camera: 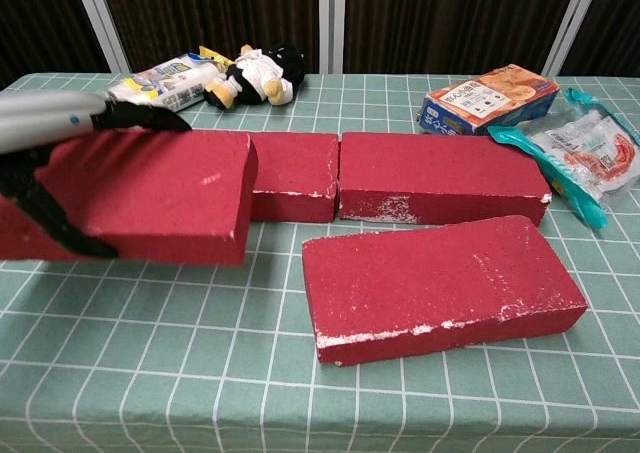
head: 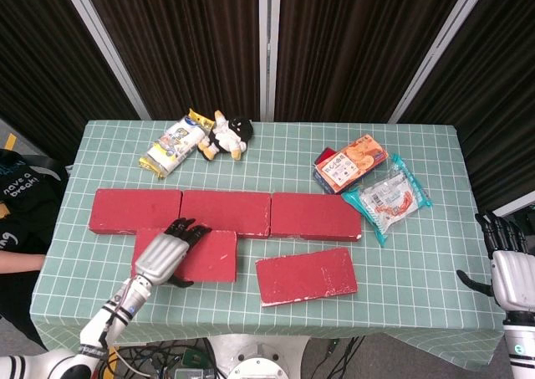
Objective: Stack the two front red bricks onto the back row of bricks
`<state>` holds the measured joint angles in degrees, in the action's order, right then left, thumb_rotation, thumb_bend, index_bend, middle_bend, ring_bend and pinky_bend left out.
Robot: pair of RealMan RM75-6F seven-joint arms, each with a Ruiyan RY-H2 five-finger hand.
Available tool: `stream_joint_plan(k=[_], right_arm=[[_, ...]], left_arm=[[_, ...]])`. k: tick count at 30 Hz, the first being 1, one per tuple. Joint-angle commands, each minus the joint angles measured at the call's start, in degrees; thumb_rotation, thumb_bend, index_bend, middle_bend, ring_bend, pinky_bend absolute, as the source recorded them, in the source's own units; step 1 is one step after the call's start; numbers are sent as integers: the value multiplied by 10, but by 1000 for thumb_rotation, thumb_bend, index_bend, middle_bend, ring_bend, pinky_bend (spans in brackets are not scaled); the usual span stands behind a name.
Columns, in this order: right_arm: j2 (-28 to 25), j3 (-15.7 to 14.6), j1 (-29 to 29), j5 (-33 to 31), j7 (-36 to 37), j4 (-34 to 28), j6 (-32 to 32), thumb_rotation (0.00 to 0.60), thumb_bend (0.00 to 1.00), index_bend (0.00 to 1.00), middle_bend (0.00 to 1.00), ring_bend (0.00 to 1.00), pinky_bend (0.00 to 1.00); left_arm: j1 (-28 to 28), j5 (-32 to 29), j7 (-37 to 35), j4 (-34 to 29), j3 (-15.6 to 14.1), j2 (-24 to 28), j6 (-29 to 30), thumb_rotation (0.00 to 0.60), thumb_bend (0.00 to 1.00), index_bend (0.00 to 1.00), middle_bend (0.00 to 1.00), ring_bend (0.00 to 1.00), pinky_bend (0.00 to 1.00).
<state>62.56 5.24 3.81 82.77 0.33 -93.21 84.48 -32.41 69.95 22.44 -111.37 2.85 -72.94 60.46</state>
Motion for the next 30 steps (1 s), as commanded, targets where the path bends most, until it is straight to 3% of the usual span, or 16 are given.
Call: stream_joint_plan(k=[1, 7, 11, 16, 23, 30], right_arm=[[-3, 0, -1, 2, -4, -5, 3, 600, 70, 0, 0, 0, 0], [-9, 2, -2, 1, -18, -20, 8, 600, 70, 0, 0, 0, 0], [-13, 5, -2, -1, -29, -29, 11, 600, 70, 0, 0, 0, 0], [-14, 10, -1, -1, -33, -36, 15, 600, 71, 0, 0, 0, 0], [-18, 9, -1, 6, -36, -44, 20, 600, 71, 0, 0, 0, 0], [-25, 11, -4, 8, -34, -49, 27, 600, 71, 0, 0, 0, 0]], left_arm=[[-28, -23, -38, 14, 38, 34, -33, 600, 53, 143, 200, 0, 0], [-81, -28, -156, 117, 81, 31, -130, 600, 54, 144, 200, 0, 0], [-111, -1, -235, 193, 90, 16, -191, 600, 54, 142, 201, 0, 0], [-135, 44, -317, 267, 91, -8, -225, 600, 53, 139, 201, 0, 0], [-150, 117, -428, 338, 63, -22, -245, 600, 53, 138, 202, 0, 0], [-159, 176, -483, 376, 26, -27, -231, 600, 53, 130, 202, 0, 0]])
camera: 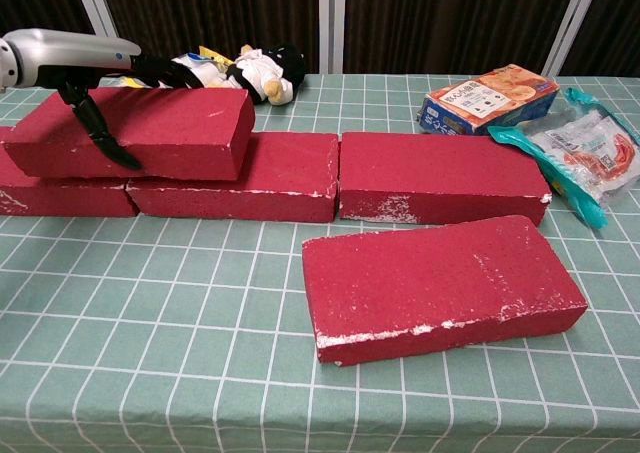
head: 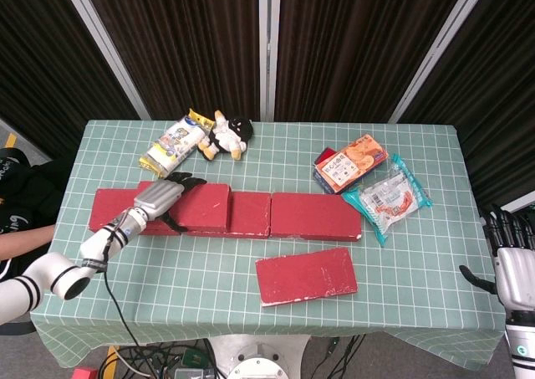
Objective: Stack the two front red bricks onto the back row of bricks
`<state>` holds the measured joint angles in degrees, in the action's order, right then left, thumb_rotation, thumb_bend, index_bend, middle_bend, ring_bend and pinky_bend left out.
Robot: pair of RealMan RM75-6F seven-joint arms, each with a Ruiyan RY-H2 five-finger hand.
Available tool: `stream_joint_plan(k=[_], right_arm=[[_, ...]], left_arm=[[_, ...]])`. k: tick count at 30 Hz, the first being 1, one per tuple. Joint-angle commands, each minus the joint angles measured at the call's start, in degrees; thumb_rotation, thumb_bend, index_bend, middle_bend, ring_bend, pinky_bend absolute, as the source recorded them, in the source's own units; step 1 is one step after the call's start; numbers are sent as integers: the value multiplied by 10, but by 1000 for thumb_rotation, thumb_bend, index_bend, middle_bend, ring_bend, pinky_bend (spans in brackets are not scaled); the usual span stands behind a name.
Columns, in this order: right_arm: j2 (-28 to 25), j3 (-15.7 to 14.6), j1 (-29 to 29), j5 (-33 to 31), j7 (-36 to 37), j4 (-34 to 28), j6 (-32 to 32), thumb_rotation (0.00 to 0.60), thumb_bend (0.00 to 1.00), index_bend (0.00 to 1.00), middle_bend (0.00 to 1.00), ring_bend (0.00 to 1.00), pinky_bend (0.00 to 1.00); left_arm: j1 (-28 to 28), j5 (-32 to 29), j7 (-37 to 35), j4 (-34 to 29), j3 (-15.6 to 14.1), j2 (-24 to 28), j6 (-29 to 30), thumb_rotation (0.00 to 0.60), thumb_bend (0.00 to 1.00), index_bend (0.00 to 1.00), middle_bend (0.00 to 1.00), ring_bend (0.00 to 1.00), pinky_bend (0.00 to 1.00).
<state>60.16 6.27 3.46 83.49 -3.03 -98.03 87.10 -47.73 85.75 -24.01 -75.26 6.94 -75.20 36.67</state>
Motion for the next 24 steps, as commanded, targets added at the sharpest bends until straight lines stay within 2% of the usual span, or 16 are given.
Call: stream_joint_plan(k=[1, 11, 24], right_arm=[[-1, 0, -1, 1, -1, -2, 3, 600, 71, 0, 0, 0, 0], [-4, 1, -2, 0, -13, -14, 6, 600, 70, 0, 0, 0, 0], [0, -1, -3, -2, -11, -10, 3, 600, 70, 0, 0, 0, 0]], left_arm=[[-7, 21, -25, 19, -18, -5, 8, 600, 53, 130, 202, 0, 0], [-15, 41, -71, 50, -38, -11, 35, 600, 53, 128, 202, 0, 0], [-16, 21, -52, 66, -48, -22, 40, 600, 49, 117, 201, 0, 0]])
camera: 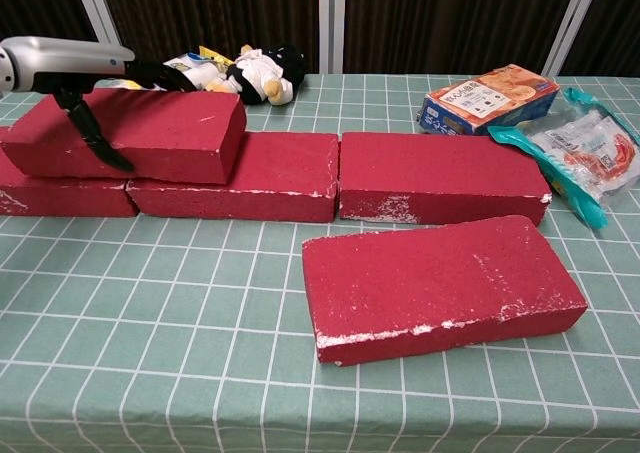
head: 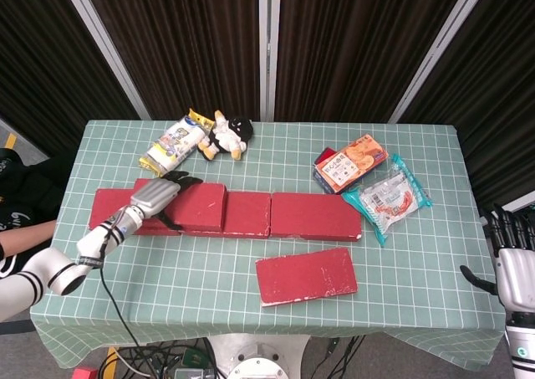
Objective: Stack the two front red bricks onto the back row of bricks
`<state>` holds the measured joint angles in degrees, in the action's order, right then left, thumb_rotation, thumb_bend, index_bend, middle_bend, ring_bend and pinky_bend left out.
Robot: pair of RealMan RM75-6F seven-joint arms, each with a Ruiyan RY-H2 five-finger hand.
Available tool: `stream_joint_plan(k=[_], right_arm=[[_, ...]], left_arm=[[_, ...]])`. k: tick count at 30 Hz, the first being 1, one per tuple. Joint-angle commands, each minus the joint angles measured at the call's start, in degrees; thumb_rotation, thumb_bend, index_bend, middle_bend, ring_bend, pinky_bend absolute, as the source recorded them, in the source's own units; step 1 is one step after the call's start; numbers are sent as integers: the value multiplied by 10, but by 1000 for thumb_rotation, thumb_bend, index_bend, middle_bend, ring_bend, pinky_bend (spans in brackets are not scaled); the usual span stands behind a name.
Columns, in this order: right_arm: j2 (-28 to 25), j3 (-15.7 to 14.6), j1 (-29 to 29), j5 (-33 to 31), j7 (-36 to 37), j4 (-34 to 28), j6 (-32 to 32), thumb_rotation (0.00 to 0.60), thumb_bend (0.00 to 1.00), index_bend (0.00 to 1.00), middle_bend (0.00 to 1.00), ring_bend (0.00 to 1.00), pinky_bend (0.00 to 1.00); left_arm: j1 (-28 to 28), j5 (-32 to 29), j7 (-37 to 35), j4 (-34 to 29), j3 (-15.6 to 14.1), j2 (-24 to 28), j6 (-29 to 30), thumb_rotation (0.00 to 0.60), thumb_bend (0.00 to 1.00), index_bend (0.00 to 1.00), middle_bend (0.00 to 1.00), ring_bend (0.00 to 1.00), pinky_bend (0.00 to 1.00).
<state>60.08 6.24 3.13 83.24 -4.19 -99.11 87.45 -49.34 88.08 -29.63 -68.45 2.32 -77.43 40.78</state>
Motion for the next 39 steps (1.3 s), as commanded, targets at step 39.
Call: stream_joint_plan(k=[39], right_arm=[[5, 1, 8, -10, 3, 8, -18, 600, 70, 0, 0, 0, 0]], left_arm=[[7, -83, 91, -44, 11, 2, -17, 600, 23, 111, 201, 0, 0]])
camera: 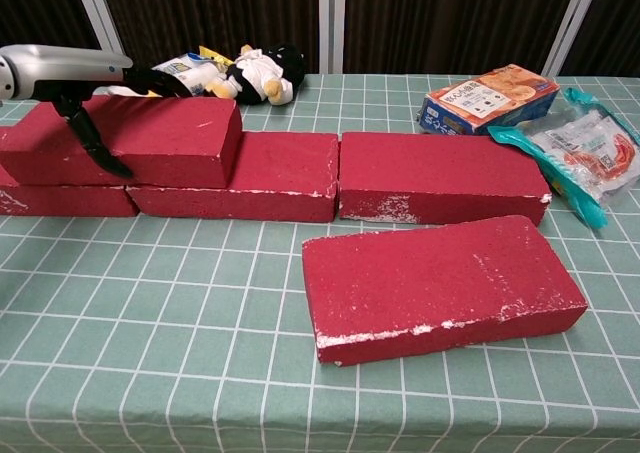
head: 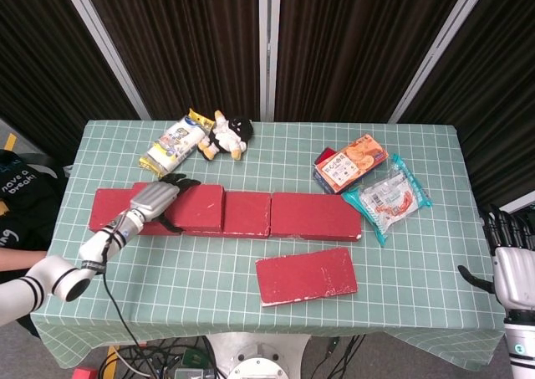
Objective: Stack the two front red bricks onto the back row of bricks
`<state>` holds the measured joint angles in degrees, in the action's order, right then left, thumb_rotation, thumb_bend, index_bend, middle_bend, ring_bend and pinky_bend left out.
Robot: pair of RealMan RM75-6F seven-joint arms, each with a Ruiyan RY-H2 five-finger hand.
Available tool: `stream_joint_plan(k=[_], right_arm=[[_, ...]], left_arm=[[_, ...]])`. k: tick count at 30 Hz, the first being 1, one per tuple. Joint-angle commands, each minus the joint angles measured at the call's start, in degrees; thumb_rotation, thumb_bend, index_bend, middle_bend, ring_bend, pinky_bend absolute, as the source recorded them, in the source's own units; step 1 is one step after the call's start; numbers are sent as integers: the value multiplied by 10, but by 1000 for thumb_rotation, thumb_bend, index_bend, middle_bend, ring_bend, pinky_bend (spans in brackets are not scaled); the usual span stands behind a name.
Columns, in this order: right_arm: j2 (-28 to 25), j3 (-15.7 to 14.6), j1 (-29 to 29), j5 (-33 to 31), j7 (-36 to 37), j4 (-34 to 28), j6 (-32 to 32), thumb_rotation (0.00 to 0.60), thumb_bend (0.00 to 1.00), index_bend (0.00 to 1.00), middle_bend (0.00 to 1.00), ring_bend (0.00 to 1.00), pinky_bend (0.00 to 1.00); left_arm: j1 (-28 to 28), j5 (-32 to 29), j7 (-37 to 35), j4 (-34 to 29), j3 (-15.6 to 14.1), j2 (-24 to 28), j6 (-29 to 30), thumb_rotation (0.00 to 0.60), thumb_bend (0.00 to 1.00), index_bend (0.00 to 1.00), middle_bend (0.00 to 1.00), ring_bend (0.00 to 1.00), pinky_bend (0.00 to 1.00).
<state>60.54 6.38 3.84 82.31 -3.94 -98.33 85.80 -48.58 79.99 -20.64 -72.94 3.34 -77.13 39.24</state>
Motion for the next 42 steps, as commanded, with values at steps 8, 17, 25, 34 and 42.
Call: stream_joint_plan(k=[8, 17, 25, 34, 42], right_arm=[[4, 0, 1, -1, 2, 7, -2, 600, 70, 0, 0, 0, 0], [4, -1, 0, 0, 2, 6, 2, 600, 70, 0, 0, 0, 0], [4, -1, 0, 3, -5, 0, 3, 600, 70, 0, 0, 0, 0], [5, -1, 2, 0, -10, -2, -1, 600, 70, 0, 0, 0, 0], [5, 0, 4, -2, -9, -1, -4, 600, 70, 0, 0, 0, 0]], left_arm=[[0, -5, 4, 3, 2, -6, -4, 600, 22, 111, 201, 0, 0], [-2, 11, -4, 4, 0, -4, -2, 600, 23, 111, 201, 0, 0], [-1, 21, -21, 6, -2, 0, 3, 600, 6, 111, 201, 0, 0], [0, 28, -34, 15, -7, -4, 6, 600, 5, 112, 201, 0, 0], [-3, 33, -37, 22, -14, -5, -2, 600, 6, 112, 182, 0, 0]])
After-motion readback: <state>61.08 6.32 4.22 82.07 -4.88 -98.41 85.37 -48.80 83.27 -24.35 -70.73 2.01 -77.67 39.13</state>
